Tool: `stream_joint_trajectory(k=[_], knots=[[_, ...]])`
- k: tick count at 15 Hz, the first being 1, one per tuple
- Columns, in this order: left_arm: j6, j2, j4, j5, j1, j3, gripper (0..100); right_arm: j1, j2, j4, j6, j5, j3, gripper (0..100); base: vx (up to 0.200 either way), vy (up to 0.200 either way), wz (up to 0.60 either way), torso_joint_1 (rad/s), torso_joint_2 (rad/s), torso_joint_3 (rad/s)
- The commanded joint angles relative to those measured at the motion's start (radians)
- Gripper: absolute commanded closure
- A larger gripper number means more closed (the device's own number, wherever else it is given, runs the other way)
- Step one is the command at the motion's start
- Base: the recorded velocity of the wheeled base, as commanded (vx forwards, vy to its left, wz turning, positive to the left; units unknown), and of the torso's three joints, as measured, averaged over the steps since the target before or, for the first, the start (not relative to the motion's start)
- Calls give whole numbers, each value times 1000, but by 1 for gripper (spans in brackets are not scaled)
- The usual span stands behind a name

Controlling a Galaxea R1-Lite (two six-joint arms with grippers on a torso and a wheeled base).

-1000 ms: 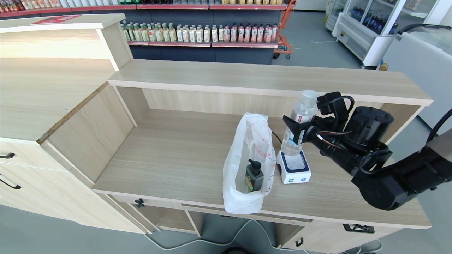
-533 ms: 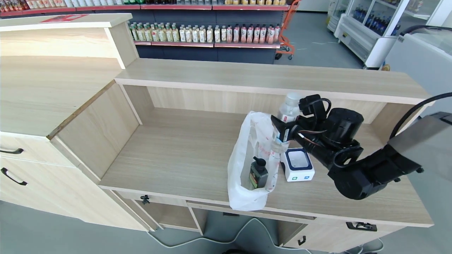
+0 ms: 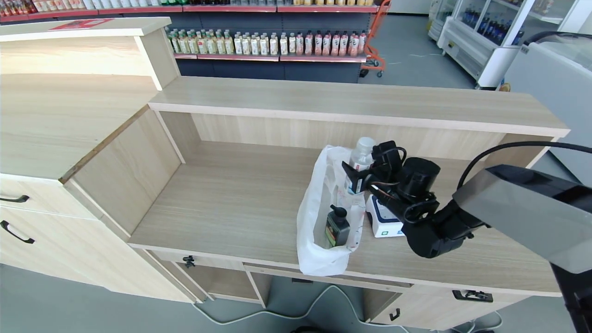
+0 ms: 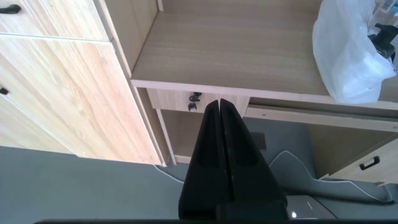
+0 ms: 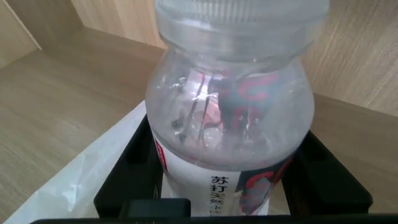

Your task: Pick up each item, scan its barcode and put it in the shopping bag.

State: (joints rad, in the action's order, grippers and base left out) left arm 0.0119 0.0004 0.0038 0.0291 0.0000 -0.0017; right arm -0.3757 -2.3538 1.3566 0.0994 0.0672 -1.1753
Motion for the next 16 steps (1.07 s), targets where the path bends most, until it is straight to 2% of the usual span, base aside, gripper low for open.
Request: stream_joint_trajectory(k=[1,4,9,16], knots=[[0,1,1,0,0,0,100,9,-96,-30,2,6,-107,100,0,0,0,0,0,0],[0,1,1,0,0,0,100,18,-216,-83,2,8,-302,100,0,0,0,0,0,0],[0,0,1,0,0,0,100,18,-305,-241,2,43,-506,100,0,0,0,0,0,0],[0,0,1,0,0,0,100,29,-366,-249,13,78,-557,100,0,0,0,0,0,0]])
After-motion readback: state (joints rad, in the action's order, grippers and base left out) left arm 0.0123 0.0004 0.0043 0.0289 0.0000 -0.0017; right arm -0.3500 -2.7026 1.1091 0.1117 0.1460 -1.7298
